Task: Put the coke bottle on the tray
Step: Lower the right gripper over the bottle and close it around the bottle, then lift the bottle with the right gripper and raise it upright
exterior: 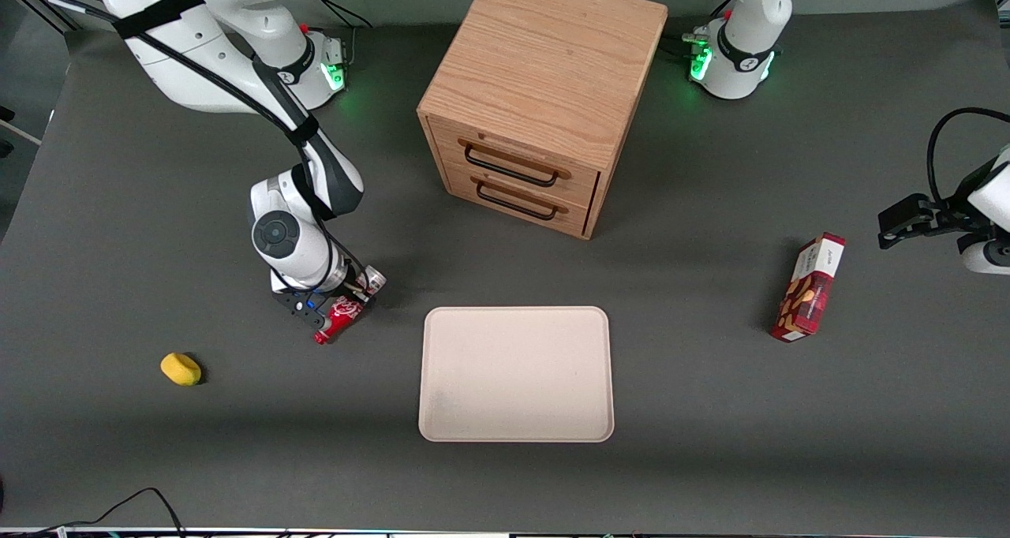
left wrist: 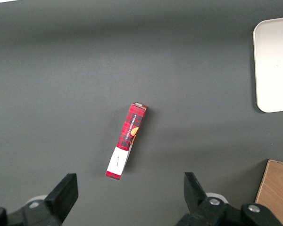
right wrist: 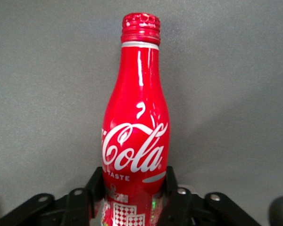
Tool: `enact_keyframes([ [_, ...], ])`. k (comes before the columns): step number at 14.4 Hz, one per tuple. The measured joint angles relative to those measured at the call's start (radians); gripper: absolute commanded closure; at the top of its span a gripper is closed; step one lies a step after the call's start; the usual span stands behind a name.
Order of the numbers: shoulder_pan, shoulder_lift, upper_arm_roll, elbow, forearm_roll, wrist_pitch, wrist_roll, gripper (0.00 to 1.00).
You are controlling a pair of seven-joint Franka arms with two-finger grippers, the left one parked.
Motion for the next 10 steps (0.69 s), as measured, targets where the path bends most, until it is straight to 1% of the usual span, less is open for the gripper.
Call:
enact_keyframes([
  [3,0.0,-0.001,0.0,0.003,0.0,0.0,0.0,1.0],
  [5,-0.005,-0.016,-0.001,0.014,-0.001,-0.032,0.001,1.0],
  [8,-0.018,-0.104,0.001,0.04,-0.004,-0.185,0.001,1.0],
  [10,-0.024,-0.198,0.006,0.074,0.0,-0.338,-0.003,1.0],
])
